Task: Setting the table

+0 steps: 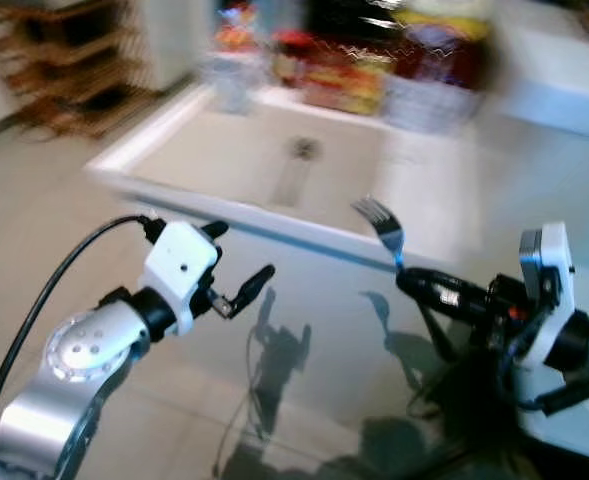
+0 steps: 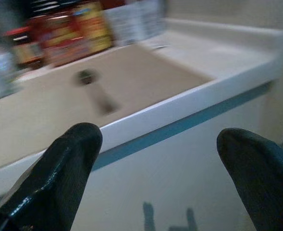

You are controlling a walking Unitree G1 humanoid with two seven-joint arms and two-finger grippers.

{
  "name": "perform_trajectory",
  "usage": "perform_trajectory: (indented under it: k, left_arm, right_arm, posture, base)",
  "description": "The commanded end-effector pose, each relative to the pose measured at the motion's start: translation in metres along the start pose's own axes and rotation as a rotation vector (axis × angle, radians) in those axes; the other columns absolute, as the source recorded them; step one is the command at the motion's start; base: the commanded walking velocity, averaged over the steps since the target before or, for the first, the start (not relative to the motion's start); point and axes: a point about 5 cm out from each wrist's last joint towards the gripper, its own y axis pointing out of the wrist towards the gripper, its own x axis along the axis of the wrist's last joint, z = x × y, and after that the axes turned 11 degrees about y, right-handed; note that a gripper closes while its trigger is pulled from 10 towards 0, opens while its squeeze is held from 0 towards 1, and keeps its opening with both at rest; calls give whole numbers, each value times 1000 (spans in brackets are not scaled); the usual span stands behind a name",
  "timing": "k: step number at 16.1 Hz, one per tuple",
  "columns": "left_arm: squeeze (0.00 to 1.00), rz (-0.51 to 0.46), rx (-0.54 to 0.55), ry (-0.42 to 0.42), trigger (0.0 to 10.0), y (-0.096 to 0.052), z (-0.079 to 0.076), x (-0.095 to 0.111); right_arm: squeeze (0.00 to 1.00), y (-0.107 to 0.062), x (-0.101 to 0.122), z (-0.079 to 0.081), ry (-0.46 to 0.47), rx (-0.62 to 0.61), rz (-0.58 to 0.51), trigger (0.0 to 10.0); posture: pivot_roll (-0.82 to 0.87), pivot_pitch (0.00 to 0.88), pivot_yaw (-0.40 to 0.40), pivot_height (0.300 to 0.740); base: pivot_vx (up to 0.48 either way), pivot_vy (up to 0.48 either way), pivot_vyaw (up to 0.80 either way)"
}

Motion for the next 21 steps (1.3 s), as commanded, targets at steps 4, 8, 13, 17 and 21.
perform_trajectory:
  k: [4, 8, 13, 17, 21]
  left_arm:
    - [0, -21, -52, -12, 10000, 0, -10, 2]
    - [0, -16, -20, -7, 10000, 2, -9, 2]
    - [0, -1, 189, 15, 10000, 15, 10, 1]
    - [0, -8, 213, 14, 10000, 18, 12, 3]
    - [0, -6, 196, 16, 10000, 15, 9, 1]
  right_arm:
    - [0, -5, 0, 0, 7, -5, 30, 10000]
    - [0, -3, -2, -5, -13, -51, 53, 10000]
    - [0, 12, 14, -25, -131, -244, -77, 10000]
    - [0, 22, 18, -35, -118, -297, -113, 10000]
    - [0, 13, 11, -39, -112, -324, -33, 10000]
  posture:
    - [53, 48, -15, 740]
    - [52, 39, -18, 740]
    - [48, 29, -15, 740]
    - [52, 23, -16, 740]
    - [49, 29, -17, 740]
  base:
    - [0, -480, -591]
    - [0, -480, 0]
    - [0, -480, 320]
    - [0, -480, 800]
    - [0, -480, 308]
